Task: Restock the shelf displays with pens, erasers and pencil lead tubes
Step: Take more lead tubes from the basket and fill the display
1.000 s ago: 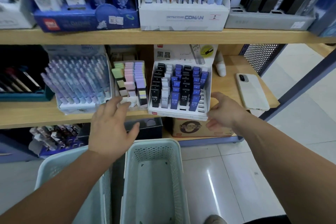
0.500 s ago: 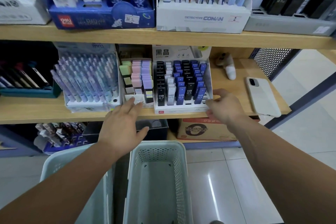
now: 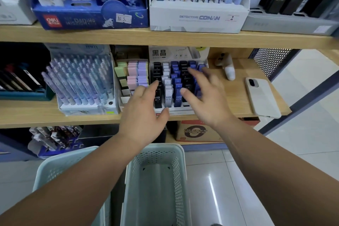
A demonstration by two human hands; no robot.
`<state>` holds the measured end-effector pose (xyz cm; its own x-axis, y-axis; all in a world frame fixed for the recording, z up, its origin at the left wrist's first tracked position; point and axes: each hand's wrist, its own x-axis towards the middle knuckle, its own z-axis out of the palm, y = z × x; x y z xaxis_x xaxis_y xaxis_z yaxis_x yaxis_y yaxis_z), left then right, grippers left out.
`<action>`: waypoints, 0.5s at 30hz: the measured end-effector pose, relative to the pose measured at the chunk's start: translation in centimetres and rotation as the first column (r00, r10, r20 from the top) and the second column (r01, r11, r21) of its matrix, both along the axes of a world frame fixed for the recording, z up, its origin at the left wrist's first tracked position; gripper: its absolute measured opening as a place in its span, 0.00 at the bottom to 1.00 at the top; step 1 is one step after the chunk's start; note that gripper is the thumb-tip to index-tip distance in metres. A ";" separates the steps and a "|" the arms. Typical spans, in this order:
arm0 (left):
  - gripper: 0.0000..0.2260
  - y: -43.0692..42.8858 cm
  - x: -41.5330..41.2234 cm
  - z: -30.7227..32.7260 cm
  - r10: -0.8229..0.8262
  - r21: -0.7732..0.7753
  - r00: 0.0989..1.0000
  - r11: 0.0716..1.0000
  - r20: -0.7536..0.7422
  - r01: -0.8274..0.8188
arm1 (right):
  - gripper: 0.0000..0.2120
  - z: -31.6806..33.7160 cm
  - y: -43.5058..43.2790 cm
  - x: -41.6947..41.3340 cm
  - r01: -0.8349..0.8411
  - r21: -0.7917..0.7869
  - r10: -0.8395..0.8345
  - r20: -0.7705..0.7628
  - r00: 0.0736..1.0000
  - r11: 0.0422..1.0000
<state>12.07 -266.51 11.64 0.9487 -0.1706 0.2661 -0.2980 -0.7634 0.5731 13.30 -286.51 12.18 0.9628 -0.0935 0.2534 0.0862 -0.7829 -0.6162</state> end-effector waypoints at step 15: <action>0.34 1.7 1.3 0.4 -0.043 0.169 0.999 0.985 -0.011 0.044 | 0.40 2.3 2.2 2.1 -0.144 -0.468 0.074 -0.163 0.984 0.872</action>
<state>13.39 -264.84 12.02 0.9412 -0.2537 0.2233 -0.3294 -0.8361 0.4386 15.45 -284.29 14.52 0.9879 0.1126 0.1066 0.1308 -0.9744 -0.1828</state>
